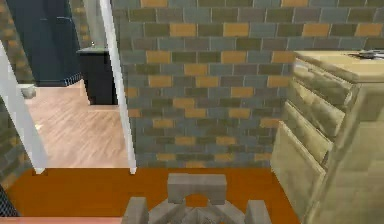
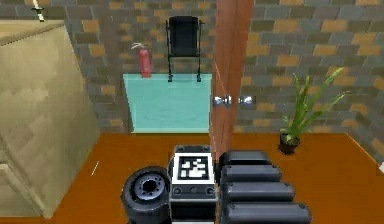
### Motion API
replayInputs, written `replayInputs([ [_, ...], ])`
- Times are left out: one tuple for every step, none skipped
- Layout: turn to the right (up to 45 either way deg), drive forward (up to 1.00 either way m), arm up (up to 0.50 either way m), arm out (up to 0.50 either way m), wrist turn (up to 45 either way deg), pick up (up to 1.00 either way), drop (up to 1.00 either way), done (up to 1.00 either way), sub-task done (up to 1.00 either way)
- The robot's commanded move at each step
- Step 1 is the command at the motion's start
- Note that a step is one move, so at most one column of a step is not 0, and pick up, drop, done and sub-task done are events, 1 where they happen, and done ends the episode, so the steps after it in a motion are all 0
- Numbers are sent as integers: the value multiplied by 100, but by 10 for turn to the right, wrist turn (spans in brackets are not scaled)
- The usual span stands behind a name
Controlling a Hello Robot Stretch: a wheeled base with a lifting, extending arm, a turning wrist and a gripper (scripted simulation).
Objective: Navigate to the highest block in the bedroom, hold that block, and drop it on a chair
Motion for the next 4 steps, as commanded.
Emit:
replayInputs([
  [0,65,0,0,0,0,0,0,0],
  [-360,0,0,0,0,0,0,0,0],
  [0,20,0,0,0,0,0,0,0],
  [-450,0,0,0,0,0,0,0,0],
])
